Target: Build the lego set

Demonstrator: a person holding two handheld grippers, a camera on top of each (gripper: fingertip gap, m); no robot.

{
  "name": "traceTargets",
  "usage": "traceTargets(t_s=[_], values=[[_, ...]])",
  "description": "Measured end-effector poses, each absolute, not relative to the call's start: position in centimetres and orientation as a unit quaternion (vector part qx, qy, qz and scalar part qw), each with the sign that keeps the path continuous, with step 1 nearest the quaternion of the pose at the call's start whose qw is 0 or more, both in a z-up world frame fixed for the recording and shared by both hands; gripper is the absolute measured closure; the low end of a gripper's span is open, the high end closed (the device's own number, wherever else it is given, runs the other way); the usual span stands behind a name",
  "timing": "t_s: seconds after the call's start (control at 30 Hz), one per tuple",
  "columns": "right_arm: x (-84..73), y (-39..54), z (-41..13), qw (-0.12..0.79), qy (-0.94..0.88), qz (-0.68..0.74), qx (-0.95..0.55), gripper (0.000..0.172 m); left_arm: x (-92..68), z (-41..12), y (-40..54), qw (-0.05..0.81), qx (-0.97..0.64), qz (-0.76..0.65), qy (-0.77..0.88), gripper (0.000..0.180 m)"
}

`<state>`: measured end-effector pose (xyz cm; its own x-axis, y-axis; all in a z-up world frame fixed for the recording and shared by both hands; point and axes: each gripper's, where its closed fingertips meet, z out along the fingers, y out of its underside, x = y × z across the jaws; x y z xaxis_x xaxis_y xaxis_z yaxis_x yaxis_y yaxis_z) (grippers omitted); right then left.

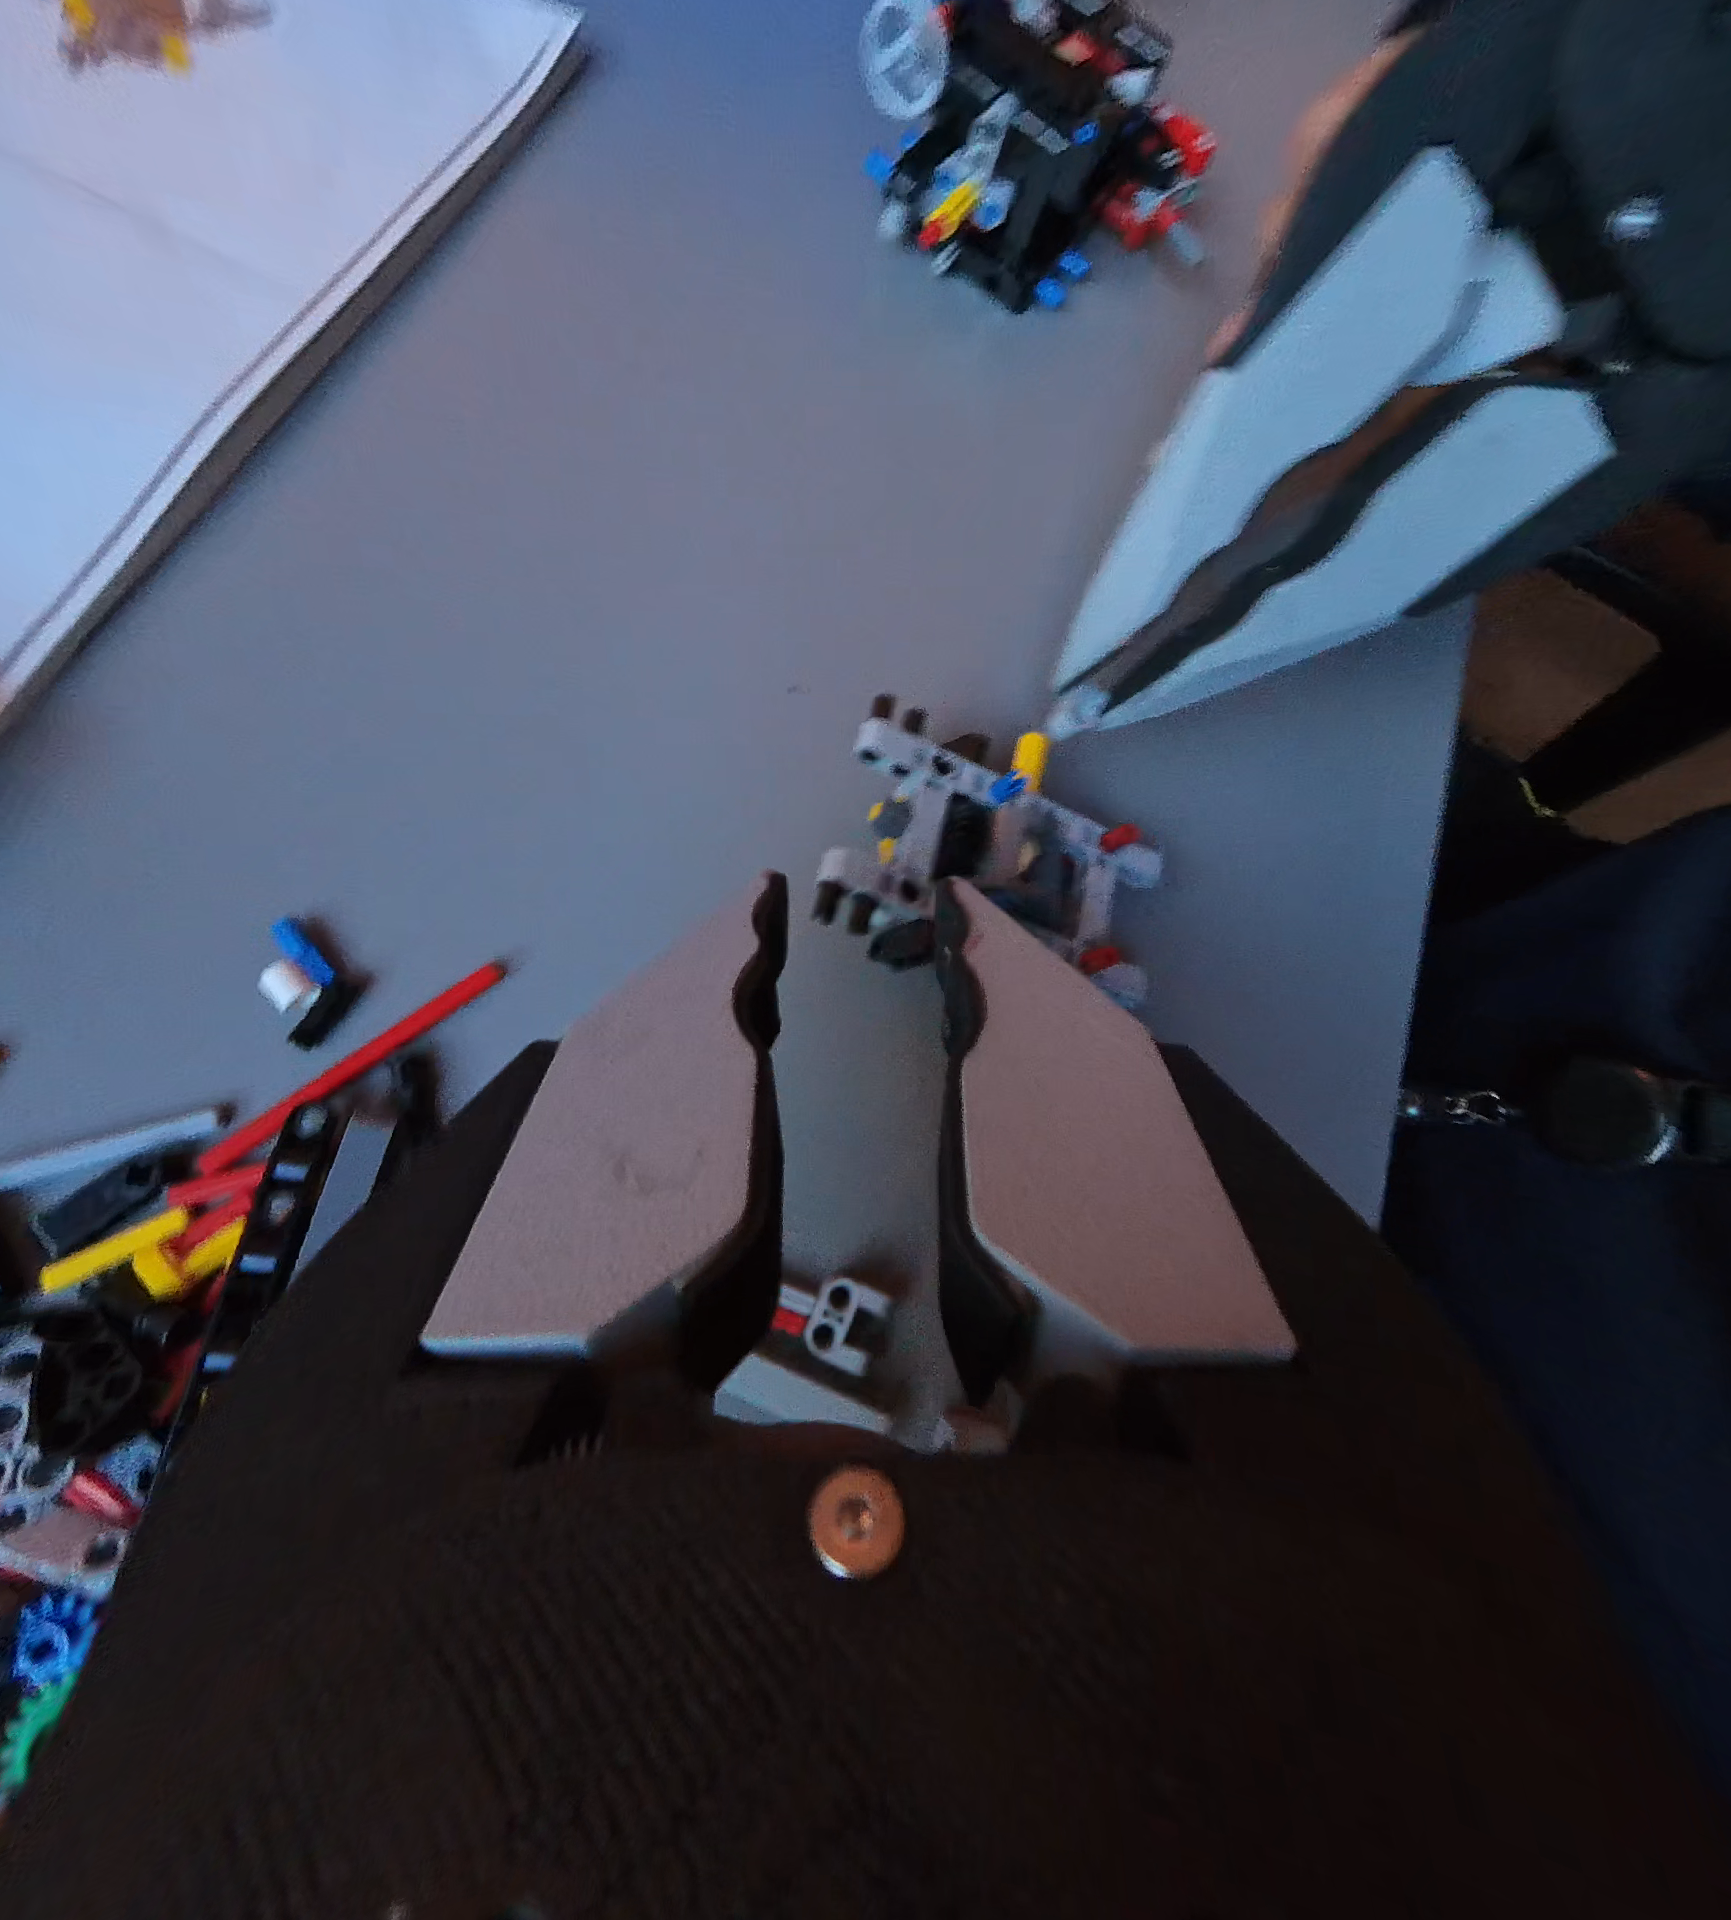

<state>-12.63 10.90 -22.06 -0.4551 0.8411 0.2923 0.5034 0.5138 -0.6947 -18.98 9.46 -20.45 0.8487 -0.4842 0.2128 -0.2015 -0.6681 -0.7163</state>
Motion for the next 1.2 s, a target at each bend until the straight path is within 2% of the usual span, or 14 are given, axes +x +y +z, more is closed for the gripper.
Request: traceTargets(t_s=[0.27,0.6,1.0,1.2], values=[[-14.0,10.7,-21.4,0.304,-0.843,0.276,-0.347,0.167,-15.1,-21.3,9.5,0.329,-0.875,-0.191,0.299,0.148],[-14.4,10.2,-21.6,0.275,-0.867,0.258,-0.327,0.167,-14.8,-21.4,9.9,0.339,-0.863,-0.181,0.328,0.159],[-14.1,9.6,-20.3,0.283,-0.85,0.291,-0.335,0.167,-13.4,-20.5,9.9,0.386,-0.827,-0.165,0.375,0.175],[-14.0,9.5,-20.5,0.284,-0.843,0.297,-0.347,0.166,-13.3,-20.7,9.7,0.391,-0.823,-0.148,0.383,0.176]])
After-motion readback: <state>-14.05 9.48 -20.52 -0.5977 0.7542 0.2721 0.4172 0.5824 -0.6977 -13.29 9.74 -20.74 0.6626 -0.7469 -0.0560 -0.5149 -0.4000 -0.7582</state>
